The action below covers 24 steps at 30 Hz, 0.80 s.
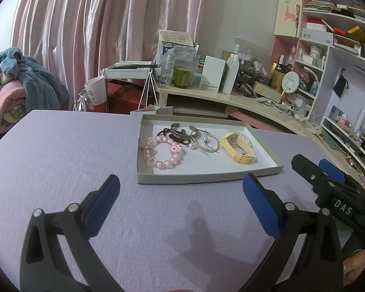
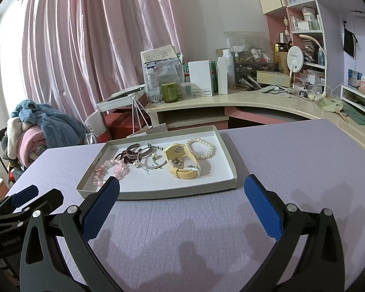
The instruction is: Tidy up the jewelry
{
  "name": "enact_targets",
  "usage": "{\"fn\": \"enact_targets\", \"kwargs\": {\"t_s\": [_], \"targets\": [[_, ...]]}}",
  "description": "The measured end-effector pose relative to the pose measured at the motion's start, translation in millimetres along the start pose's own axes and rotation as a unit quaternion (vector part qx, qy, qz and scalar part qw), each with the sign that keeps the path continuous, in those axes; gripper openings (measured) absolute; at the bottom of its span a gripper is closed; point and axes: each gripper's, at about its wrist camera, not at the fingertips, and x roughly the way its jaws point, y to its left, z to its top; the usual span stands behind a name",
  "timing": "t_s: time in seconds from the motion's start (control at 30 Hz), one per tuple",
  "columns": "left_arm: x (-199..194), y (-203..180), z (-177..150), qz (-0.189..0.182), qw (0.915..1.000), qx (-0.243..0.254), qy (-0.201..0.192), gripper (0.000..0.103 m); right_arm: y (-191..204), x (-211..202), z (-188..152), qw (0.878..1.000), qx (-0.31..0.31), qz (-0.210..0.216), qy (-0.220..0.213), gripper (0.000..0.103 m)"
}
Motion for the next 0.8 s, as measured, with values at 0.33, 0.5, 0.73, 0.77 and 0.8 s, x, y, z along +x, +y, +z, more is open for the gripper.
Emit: {"fn": "enact_targets", "kwargs": {"t_s": [0.33,0.5,0.73,0.77,0.8], "targets": [[0.8,-1.7,-1.2,0.0,1.0,0.001,0.001,0.101,-1.5,0.0,0.3,1.0,0.001,0.0,-0.001,0.102],[0.8,-2.6,-2.2,-0.001,1.0,0.002,0.0,0.101,-1.8,-0.2,0.3,1.0,0.0,0.0,0.0,0.102],[0.8,-2.9,-2.2,-0.001,1.0,0.002,0.001,0.101,-1.9,-0.2,0.2,1.0,0.0,0.0,0.0,0.102],[0.8,-3.2,-2.1,-0.001,1.0,0.002,0.0,0.101,-2.1,-0.3,0.3,1.0,0.0,0.0,0.0,0.102],[0.8,-3.3,-2.1,-0.001,1.0,0.002,0.0,0.101,-2.1,-0.3,0.2,1.0,0.0,0.0,0.0,0.102]]}}
